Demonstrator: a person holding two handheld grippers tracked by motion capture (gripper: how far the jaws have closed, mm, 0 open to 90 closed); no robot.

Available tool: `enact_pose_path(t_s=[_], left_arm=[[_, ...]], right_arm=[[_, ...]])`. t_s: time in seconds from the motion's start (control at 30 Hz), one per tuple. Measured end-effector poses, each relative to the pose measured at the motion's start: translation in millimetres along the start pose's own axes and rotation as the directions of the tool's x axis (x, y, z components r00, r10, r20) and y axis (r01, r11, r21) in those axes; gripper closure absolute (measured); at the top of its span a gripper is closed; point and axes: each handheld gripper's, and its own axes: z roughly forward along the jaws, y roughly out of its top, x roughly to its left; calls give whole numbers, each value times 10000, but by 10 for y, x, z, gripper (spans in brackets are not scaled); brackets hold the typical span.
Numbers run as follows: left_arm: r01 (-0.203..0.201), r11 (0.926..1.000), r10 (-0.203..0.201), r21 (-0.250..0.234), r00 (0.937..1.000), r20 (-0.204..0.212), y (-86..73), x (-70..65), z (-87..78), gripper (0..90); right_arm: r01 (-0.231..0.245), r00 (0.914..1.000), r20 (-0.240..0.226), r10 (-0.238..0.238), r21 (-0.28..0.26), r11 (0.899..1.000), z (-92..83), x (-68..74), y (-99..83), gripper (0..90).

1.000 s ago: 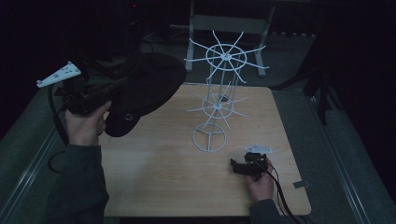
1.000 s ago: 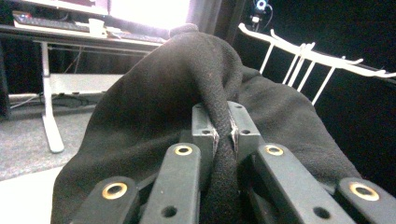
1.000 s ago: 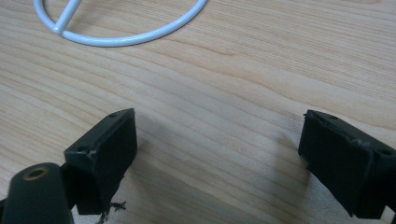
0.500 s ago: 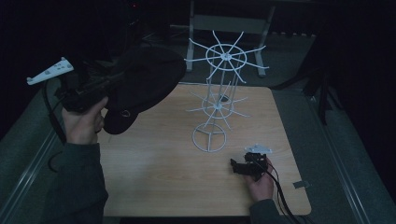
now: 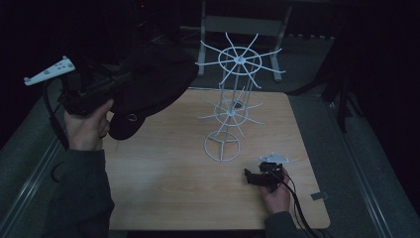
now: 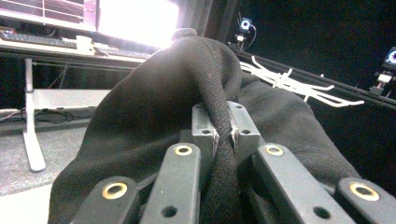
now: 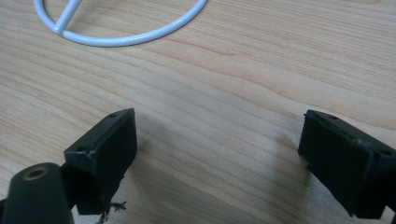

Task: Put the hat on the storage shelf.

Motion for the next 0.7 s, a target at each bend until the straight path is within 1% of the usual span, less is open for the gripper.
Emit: enact_pose_path(t_s=[0.3, 0.43, 0.57, 0.7], left_arm=[[12, 9999, -9, -114, 9995, 302, 33, 21, 8, 846], [102, 9997, -93, -231, 9992, 377, 43, 29, 1, 845], [281, 9986, -261, -448, 9986, 451, 41, 41, -9, 846], [318, 9981, -290, -519, 9981, 542, 46, 38, -19, 846]], right_arm=[[1, 10000, 0, -1, 0, 10000, 0, 0, 0, 113], [3, 10000, 0, -3, -2, 10000, 0, 0, 0, 113], [4, 10000, -3, -4, -1, 10000, 0, 0, 0, 113], [3, 10000, -2, -3, -1, 10000, 0, 0, 0, 113]])
